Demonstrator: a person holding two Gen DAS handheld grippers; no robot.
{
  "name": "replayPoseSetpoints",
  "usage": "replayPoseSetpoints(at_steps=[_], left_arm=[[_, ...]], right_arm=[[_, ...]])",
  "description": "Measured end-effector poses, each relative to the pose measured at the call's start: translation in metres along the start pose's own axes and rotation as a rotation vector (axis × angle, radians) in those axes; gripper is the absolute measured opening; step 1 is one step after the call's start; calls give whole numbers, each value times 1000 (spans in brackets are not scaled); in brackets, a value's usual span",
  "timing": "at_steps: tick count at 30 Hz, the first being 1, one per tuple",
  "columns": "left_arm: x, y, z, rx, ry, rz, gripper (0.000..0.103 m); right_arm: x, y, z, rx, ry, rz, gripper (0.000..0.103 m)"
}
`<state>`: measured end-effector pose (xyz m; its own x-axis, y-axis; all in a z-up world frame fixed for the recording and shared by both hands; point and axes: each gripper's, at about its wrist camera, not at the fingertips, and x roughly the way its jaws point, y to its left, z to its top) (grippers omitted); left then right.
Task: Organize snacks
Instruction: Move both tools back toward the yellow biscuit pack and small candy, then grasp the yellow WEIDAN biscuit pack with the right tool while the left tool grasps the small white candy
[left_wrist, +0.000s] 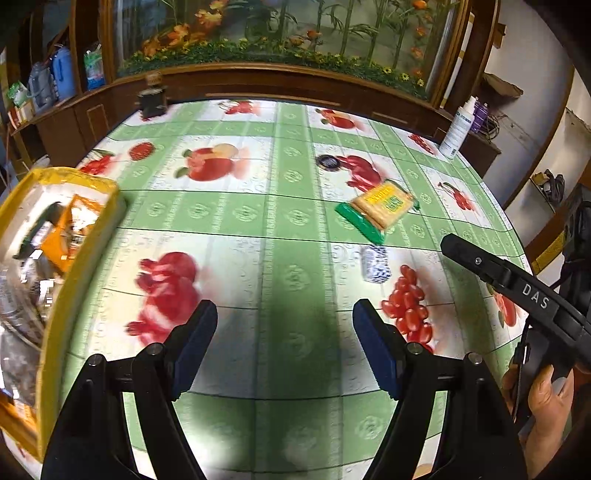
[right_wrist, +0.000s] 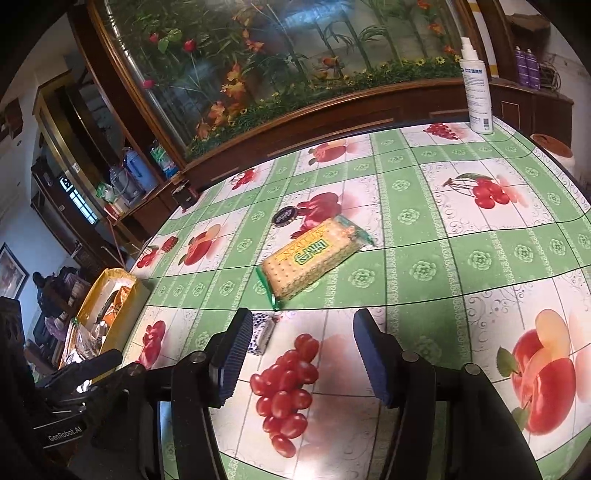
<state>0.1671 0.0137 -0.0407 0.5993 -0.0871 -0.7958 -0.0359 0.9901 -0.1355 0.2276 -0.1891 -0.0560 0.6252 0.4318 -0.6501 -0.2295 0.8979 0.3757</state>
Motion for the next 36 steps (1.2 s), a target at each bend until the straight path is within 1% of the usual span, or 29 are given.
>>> replayPoseSetpoints(at_steps=[3, 7, 11, 12, 13, 15, 16, 17, 18, 20, 22, 24, 27, 29, 32, 34, 36], left_arm=[[17, -20, 6, 21, 19, -17, 76], [43, -47, 15, 52, 64, -47, 76], [64, -63, 19, 80, 91, -25, 76], [66, -66, 19, 96, 81, 6, 73], [66, -66, 18, 109, 68, 29, 65], [60, -59, 16, 115, 36, 60, 25], [59, -53, 16, 105, 35, 56, 17], [58, -44, 17, 88, 40, 39, 4], [57, -33, 16, 64, 47, 16, 1], [53, -15, 13, 30, 43, 28, 1], [47, 3, 9, 9, 34, 42, 0], [40, 17, 5, -15, 29, 39, 0], [27, 31, 2, -31, 3, 46, 0], [17, 41, 2, -38, -12, 41, 0], [12, 48, 9, -37, -13, 18, 0], [12, 47, 16, -38, -8, -7, 0], [13, 39, 23, -10, -9, -19, 1]], right_arm=[[-3, -9, 1, 14, -6, -8, 59], [-9, -20, 1, 35, -13, -19, 59], [-12, -29, 2, 49, -15, -28, 60], [-12, -31, 2, 52, -16, -31, 60], [-12, -33, 3, 59, -15, -31, 61], [-11, -35, 5, 71, -16, -25, 61], [-9, -33, 6, 73, -18, -24, 61], [-6, -31, 7, 74, -17, -20, 61], [-1, -28, 8, 74, -12, -15, 60], [10, -19, 10, 82, 6, -2, 61], [22, -8, 10, 102, 17, 5, 71], [32, 3, 11, 121, 17, -10, 72], [53, 17, 17, 155, 26, -85, 72], [69, 20, 22, 196, 40, -113, 72], [82, 25, 31, 230, 26, -155, 73], [91, 31, 37, 211, 32, -210, 73], [102, 38, 43, 149, 47, -278, 73]])
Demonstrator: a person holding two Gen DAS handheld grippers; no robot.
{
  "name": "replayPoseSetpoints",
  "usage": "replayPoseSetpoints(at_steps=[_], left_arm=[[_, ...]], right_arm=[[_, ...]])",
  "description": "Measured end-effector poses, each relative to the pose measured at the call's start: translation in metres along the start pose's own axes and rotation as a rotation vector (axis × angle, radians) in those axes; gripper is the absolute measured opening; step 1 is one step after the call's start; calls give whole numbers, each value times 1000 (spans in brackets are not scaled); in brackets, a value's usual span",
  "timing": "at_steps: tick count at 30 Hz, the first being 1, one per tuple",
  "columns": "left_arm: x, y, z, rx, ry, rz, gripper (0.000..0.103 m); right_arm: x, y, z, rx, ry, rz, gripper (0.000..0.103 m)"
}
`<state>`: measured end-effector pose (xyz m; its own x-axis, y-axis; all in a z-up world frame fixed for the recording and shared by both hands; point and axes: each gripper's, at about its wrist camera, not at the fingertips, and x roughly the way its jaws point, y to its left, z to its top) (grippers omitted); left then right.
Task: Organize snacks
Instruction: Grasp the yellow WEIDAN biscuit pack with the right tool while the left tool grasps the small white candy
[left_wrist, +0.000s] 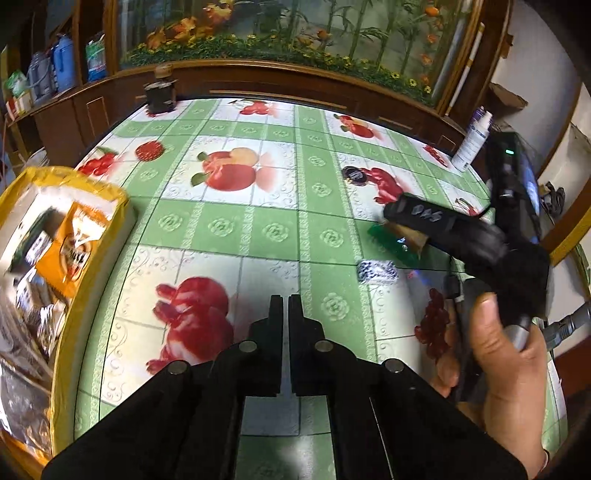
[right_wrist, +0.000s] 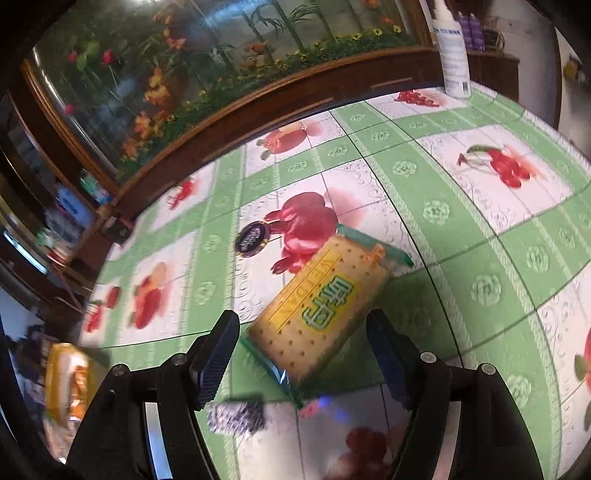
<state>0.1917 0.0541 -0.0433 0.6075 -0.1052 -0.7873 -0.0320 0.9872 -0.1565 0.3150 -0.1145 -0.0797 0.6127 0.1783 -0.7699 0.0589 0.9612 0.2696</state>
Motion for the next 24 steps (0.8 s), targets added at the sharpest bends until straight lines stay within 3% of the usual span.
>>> replayPoseSetpoints(at_steps=[1, 2, 3, 5, 8, 9, 11, 14, 19, 20, 22, 24], left_arm=[[1, -6, 3, 22, -10, -1, 2], [3, -11, 6, 43, -20, 1, 10], [6, -17, 10, 72, -22, -3, 26], [15, -30, 15, 131, -20, -27, 46], [24, -48, 20, 227, -26, -62, 52], [29, -55, 22, 263, -17, -81, 63], [36, -65, 23, 339, -16, -84, 68], [47, -79, 23, 443, -7, -55, 68], [66, -90, 13, 535, 58, -59, 69], [64, -91, 11, 533, 43, -68, 65], [62, -89, 11, 505, 67, -132, 38], [60, -89, 8, 487, 64, -126, 32]], right_arm=[[3, 4, 1, -45, 5, -24, 73], [4, 7, 1, -87, 8, -40, 71], [4, 7, 0, -117, 9, -48, 66], [1, 3, -4, -170, 12, -54, 52], [-9, -9, -10, -219, 10, -51, 48], [-13, -15, -12, -225, 12, -41, 48], [-20, -28, -17, -224, 16, -15, 48], [-27, -43, -18, -208, 20, 10, 48], [-34, -58, -18, -191, 25, 34, 49], [-34, -60, -17, -187, 27, 41, 49], [-35, -61, -17, -188, 26, 45, 49], [-35, -61, -18, -187, 22, 46, 49]])
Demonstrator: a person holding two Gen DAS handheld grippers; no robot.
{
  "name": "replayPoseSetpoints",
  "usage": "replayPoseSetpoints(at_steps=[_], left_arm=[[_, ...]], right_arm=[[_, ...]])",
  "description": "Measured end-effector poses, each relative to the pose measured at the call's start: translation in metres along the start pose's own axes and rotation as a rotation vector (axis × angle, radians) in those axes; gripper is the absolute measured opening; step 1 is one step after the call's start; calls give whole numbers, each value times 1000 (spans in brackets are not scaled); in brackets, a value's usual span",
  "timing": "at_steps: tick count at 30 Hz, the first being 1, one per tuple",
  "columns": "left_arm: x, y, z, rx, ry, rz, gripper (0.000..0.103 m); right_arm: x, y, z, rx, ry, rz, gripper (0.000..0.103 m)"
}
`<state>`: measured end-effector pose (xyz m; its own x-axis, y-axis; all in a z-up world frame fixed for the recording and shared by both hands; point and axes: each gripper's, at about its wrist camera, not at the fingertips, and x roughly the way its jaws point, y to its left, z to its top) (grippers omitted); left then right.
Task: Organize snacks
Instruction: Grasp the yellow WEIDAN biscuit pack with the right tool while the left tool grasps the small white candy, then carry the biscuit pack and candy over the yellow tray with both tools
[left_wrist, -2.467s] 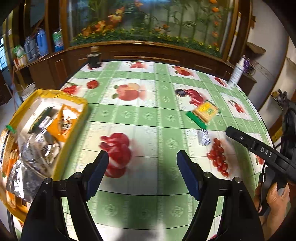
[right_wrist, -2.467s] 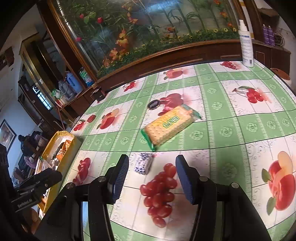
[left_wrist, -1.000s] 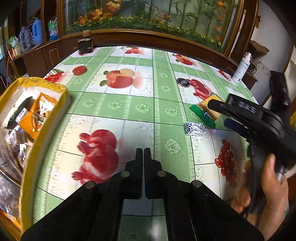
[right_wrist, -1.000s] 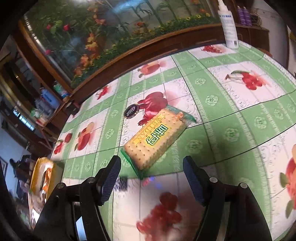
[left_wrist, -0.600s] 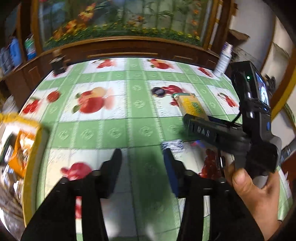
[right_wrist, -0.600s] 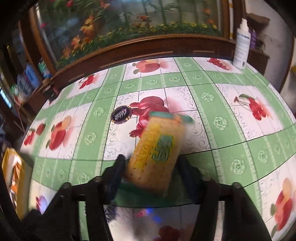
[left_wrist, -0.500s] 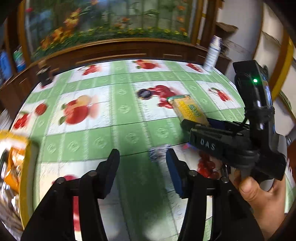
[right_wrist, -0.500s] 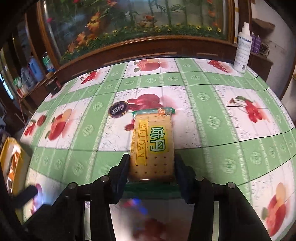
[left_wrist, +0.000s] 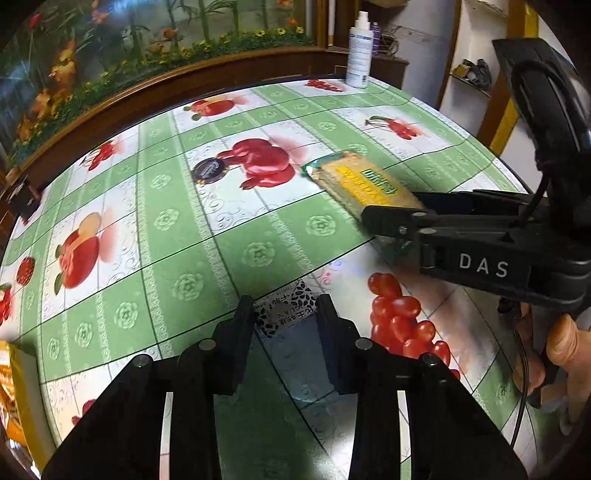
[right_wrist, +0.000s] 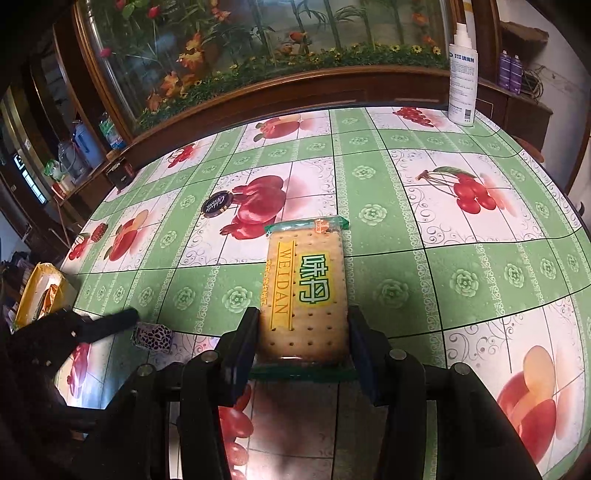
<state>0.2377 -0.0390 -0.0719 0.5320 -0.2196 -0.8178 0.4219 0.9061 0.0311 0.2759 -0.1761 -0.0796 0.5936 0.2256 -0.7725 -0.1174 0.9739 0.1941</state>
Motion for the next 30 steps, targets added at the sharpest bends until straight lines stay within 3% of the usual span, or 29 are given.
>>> replayPoseSetpoints(at_steps=[9, 15, 18, 26, 30], left_arm=[[-17, 10, -27, -126, -6, 30, 31], [-48, 26, -53, -299, -30, 65, 31], [-70, 35, -72, -384, -51, 135, 31], [-121, 55, -133, -570, -73, 360, 31], [-143, 64, -157, -614, -91, 450, 31]], right_arm=[[-6, -2, -8, 11, -25, 22, 48], [-20, 6, -18, -7, -31, 67, 48], [-33, 14, -26, -17, -40, 110, 48], [-72, 50, -74, 4, -20, 372, 48], [-79, 68, -92, 35, 2, 494, 48]])
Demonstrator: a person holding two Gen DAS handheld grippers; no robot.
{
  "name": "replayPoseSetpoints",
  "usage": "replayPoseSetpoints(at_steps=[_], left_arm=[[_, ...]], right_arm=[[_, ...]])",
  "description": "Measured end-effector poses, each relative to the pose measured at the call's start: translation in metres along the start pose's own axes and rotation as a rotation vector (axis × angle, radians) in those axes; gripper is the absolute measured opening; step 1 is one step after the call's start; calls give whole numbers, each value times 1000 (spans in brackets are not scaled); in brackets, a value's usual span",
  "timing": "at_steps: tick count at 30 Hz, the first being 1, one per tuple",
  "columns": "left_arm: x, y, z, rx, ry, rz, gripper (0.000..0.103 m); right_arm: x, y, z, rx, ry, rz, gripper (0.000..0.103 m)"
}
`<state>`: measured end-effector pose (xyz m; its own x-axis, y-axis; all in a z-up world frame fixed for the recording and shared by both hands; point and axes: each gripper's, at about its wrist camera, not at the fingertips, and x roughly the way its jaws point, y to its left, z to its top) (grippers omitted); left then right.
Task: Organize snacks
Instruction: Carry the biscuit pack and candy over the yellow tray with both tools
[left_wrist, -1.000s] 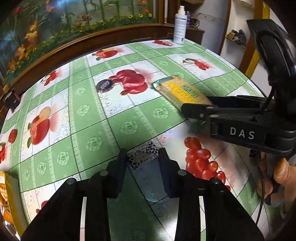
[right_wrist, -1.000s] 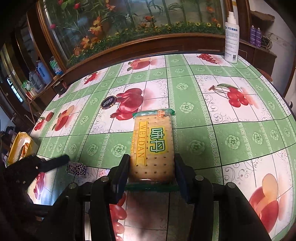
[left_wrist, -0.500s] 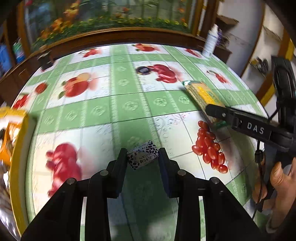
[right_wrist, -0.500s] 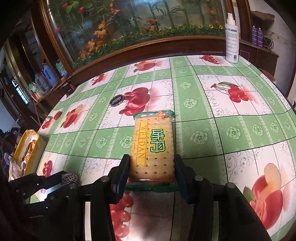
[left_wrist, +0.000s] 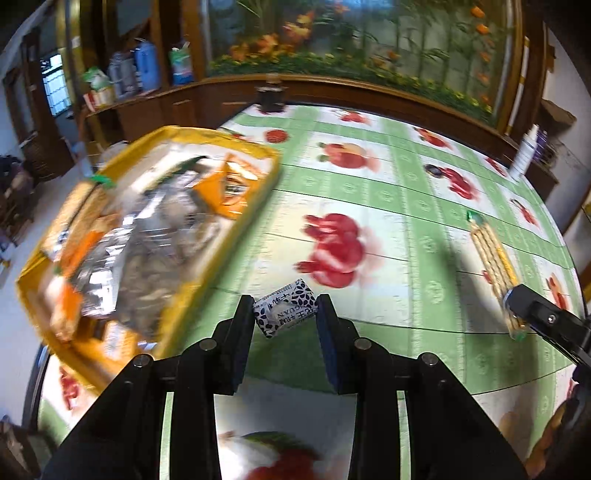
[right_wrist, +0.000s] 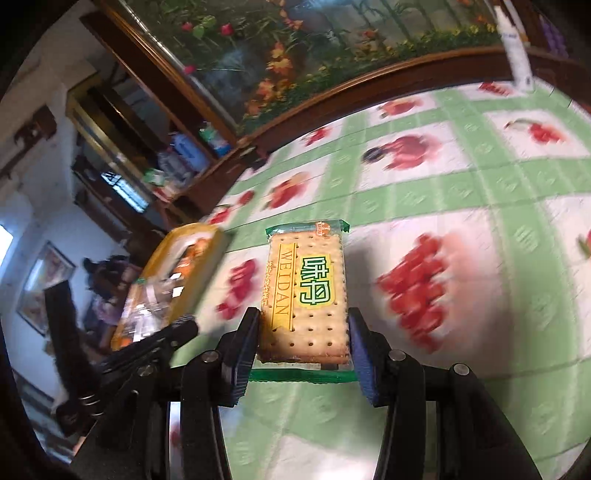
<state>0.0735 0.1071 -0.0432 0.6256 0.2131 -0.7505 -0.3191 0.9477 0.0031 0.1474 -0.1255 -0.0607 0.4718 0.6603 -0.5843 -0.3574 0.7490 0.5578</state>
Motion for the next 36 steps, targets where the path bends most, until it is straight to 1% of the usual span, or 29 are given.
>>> replayPoseSetpoints(at_steps=[6, 12, 19, 27, 32, 36], left_arm=[[-17, 31, -5, -41, -49, 52, 31], [-25, 54, -4, -83, -85, 70, 31], [-33, 69, -4, -107, -127, 96, 31], [-49, 88, -4, -127, -190, 144, 32], [-53, 100, -5, -150, -214, 158, 32], [-51, 105, -7, -156, -213, 159, 32]], right_arm=[[3, 33, -5, -42, 3, 35, 48], [5, 62, -8, -98, -10, 63, 47], [10, 87, -12, -149, -15, 97, 47], [17, 115, -14, -216, -27, 133, 47], [25, 134, -15, -274, -29, 146, 47], [30, 146, -20, -312, -29, 156, 47]])
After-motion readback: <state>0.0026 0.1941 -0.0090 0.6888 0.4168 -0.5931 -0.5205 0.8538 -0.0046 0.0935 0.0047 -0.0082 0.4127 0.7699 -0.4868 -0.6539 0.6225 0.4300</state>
